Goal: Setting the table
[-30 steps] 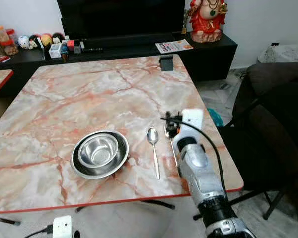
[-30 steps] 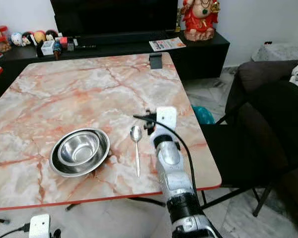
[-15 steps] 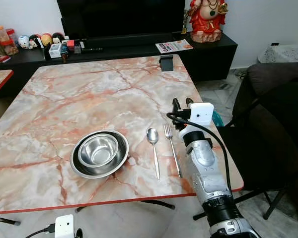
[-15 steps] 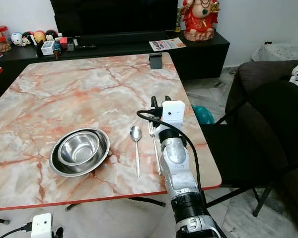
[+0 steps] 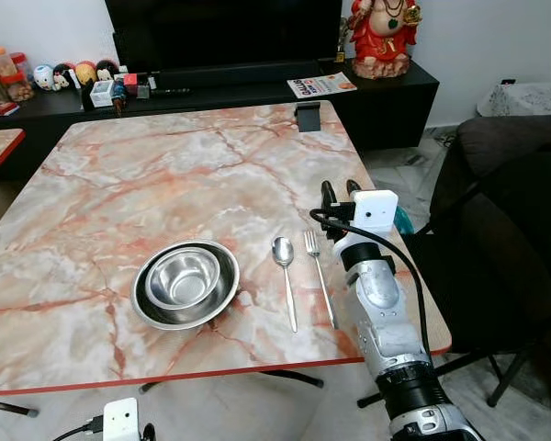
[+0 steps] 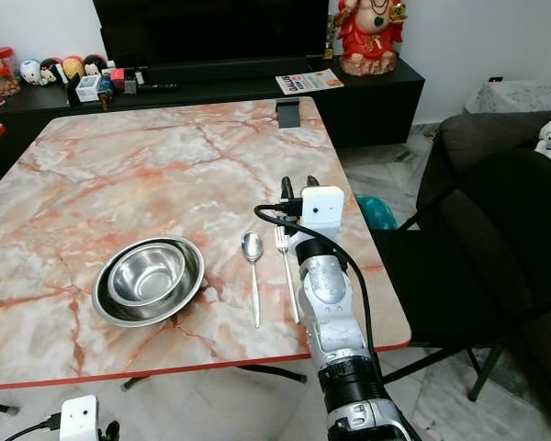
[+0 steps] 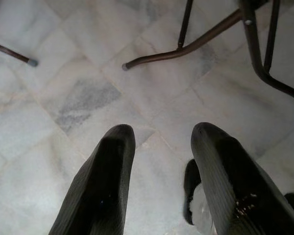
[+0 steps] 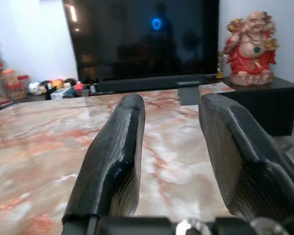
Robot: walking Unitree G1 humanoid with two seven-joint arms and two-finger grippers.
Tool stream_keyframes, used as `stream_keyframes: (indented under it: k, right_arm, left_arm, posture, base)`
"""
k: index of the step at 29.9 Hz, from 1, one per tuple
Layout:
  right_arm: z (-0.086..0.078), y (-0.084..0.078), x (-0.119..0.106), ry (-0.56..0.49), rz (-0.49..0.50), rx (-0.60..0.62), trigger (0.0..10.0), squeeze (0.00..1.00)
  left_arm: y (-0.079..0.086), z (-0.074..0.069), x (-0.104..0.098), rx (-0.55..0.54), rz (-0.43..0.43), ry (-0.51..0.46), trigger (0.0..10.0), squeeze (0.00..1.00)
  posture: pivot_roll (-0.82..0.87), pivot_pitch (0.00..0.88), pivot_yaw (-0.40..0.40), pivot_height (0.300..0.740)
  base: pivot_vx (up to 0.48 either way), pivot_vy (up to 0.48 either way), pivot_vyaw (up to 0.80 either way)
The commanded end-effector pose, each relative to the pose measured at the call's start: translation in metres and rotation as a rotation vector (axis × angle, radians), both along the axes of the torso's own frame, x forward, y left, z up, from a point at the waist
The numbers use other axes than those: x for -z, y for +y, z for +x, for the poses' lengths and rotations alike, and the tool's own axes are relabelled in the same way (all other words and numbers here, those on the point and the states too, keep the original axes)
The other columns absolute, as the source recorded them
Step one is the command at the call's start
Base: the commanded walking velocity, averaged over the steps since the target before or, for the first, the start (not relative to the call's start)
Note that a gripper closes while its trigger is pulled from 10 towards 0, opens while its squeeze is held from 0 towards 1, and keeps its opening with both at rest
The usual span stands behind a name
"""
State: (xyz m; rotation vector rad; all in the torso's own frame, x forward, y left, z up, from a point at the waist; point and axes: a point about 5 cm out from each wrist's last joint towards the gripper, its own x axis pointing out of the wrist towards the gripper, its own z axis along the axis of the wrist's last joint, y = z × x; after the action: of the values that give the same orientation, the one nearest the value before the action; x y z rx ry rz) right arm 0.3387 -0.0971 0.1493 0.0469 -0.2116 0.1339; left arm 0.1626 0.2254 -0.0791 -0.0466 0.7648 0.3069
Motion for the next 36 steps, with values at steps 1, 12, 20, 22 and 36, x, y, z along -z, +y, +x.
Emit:
stream_keyframes:
  k: [1, 12, 20, 22, 36]
  right_arm:
    - [-0.001, 0.0092, -0.0004, -0.004, 0.007, -0.028, 10.0, 0.0]
    - [-0.0011, 0.0111, -0.001, -0.007, 0.01, -0.033, 10.0, 0.0]
    - [-0.0001, 0.0148, -0.0007, -0.005, 0.01, -0.05, 10.0, 0.0]
    - [0.0, 0.0156, 0.0009, 0.002, 0.008, -0.055, 10.0, 0.0]
    - [0.0016, 0.0169, 0.003, 0.012, 0.002, -0.072, 10.0, 0.0]
  left_arm:
    - [0.0054, -0.0024, 0.0001, -0.016, 0.01, 0.011, 10.0, 0.0]
    - [0.0059, -0.0022, 0.0, -0.016, 0.011, 0.012, 10.0, 0.0]
    - [0.0066, -0.0029, 0.0, -0.02, 0.013, 0.012, 10.0, 0.0]
    - [0.0068, -0.003, 0.0, -0.022, 0.014, 0.011, 10.0, 0.0]
    - [0.006, -0.0043, 0.0006, -0.036, 0.011, 0.01, 10.0, 0.0]
  posture:
    - [-0.01, 0.0, 0.045, 0.732]
    - [0.0, 0.0, 0.048, 0.732]
    - [0.01, 0.0, 0.042, 0.732]
    - [0.01, 0.0, 0.04, 0.732]
    - [0.02, 0.0, 0.029, 0.732]
  base:
    - [0.0, 0.48, 0.0]
    - [0.0, 0.48, 0.0]
    - [0.0, 0.48, 0.0]
    - [0.0, 0.48, 0.0]
    - [0.0, 0.48, 0.0]
